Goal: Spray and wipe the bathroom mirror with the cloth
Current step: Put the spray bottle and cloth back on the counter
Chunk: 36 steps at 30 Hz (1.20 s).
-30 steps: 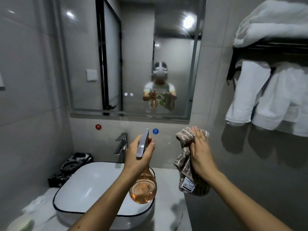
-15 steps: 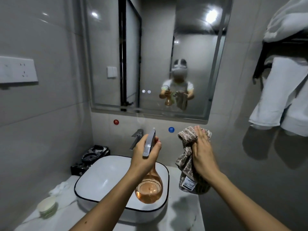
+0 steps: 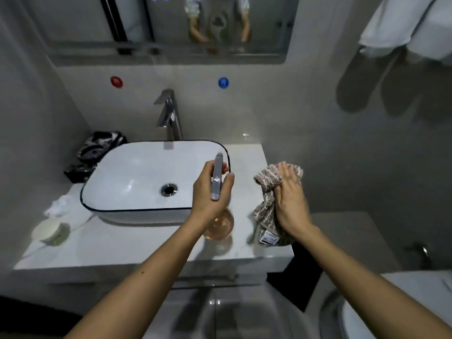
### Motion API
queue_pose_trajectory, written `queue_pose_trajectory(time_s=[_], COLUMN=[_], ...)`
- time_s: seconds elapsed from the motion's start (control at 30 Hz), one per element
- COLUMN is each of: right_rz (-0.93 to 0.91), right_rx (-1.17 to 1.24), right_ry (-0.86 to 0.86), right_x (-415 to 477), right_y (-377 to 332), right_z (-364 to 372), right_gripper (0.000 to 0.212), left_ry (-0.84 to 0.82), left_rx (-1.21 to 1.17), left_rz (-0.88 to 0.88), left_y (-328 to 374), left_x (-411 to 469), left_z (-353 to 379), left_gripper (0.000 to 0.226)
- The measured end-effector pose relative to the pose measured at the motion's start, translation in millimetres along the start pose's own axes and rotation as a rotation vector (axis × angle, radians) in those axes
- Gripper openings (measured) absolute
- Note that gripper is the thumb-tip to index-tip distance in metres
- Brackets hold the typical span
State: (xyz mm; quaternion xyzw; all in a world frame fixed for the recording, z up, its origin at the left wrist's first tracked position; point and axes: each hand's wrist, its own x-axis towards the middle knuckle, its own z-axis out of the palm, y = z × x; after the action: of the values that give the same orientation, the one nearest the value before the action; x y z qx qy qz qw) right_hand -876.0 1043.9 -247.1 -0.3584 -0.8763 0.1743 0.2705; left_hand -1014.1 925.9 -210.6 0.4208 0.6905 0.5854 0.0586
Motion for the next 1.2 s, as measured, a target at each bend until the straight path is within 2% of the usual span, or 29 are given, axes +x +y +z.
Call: queue_pose_trajectory(time_s=[0.27, 0.37, 0.5, 0.63, 0.73, 0.9, 1.1, 1.2], right_rz=[0.178, 0.163, 0.091, 0.240, 0.259, 0.249, 0.224, 0.214], right_rx=[-0.037, -0.107, -0.177, -0.132, -0.210, -0.257, -0.255, -0.208], right_ry=[-0.155, -0.227, -0.356, -0.524, -0.594, -0.616, -0.678, -0.725], right_x=[-44, -41, -29, -5, -3, -3, 2, 4], right_y=[63, 82, 104, 130, 135, 139, 144, 143], right_z=[50, 81, 126, 161, 176, 183, 185, 180], right_gripper=[0.051, 0.053, 0.063, 0.059, 0.077, 0.091, 0.096, 0.095], left_ry=[-0.165, -0.221, -0.231, -0.149, -0.117, -0.078, -0.078, -0.128], left_rx=[0.062, 0.105, 0.162, 0.081, 0.058, 0.049, 0.071, 0.050], left_rz=[-0.096, -0.153, -0.040, -0.126, -0.135, -0.174, -0.227, -0.282], left_y=[-69, -95, -137, -155, -158, -168, -173, -170], left_x=[-37, -42, -47, -27, -23, -33, -44, -51], left_z=[56, 71, 95, 115, 122, 125, 118, 112], left_gripper=[0.036, 0.047, 0.053, 0.049, 0.053, 0.038, 0.061, 0.068])
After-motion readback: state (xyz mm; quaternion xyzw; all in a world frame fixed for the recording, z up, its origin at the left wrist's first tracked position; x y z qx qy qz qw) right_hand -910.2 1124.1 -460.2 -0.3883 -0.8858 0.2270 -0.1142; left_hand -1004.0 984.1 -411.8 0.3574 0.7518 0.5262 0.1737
